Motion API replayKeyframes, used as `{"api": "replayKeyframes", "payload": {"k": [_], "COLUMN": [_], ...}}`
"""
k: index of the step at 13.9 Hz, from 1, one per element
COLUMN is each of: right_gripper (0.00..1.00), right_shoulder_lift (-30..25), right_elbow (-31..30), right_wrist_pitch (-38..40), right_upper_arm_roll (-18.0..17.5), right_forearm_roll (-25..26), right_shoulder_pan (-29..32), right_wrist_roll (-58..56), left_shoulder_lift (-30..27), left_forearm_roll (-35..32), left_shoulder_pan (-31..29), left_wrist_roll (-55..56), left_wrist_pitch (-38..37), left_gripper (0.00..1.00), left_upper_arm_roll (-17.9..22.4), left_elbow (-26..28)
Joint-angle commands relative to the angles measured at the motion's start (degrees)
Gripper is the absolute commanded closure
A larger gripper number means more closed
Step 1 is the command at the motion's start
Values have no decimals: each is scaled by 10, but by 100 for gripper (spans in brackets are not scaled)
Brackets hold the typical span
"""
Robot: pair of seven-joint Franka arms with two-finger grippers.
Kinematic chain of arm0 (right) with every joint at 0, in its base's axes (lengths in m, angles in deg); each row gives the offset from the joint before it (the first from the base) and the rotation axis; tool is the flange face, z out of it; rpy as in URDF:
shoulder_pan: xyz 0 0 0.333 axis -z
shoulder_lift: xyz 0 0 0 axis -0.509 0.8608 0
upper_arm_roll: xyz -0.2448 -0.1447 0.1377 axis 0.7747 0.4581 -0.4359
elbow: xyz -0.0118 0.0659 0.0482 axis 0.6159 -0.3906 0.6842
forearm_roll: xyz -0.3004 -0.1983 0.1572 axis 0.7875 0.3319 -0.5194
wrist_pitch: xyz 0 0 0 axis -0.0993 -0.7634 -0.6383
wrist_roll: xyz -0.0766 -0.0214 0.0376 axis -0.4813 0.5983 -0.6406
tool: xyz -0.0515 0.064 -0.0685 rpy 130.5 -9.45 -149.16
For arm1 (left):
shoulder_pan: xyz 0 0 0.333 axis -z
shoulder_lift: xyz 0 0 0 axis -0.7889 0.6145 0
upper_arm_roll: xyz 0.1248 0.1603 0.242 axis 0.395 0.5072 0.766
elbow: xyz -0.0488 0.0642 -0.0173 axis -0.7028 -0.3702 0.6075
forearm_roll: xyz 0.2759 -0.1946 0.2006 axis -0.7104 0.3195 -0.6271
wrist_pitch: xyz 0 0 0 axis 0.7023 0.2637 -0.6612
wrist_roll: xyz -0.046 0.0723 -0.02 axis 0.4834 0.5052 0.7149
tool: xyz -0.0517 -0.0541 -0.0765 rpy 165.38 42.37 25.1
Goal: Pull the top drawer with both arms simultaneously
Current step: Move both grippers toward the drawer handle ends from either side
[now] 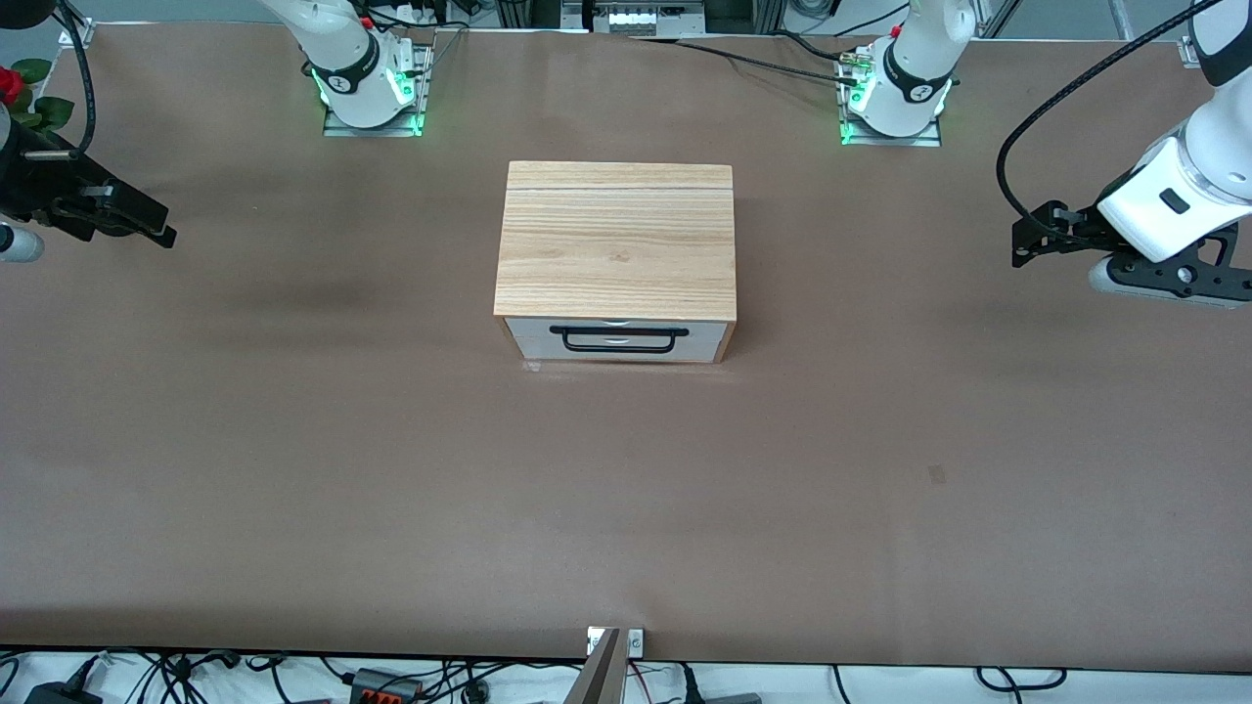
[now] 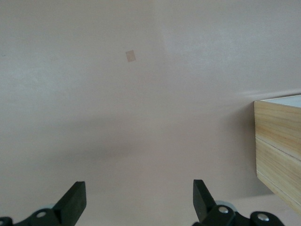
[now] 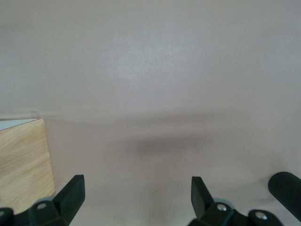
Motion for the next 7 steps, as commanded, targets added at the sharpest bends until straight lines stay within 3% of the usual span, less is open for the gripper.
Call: {"api": "replayKeyframes", "payload": {"k": [1,7], "right_gripper": [0,0], "right_shoulder_lift": [-2,-2], "right_elbow": [5,5], "right_wrist_pitch": [4,4], "right_upper_arm_roll": [1,1], "right_forearm_roll": [7,7], "right_shoulder_pan": [-3,-3], "right_wrist_roll": [-4,-4], "left_shoulder_lift": [2,7], "left_forearm_roll": [9,15], "left_shoulder_pan": [0,5], "left_wrist_roll": [1,2], "left_wrist_pitch": [3,3], "left_gripper": [0,0], "left_upper_arm_roll": [2,-2], "left_elbow": [-5,-14]}}
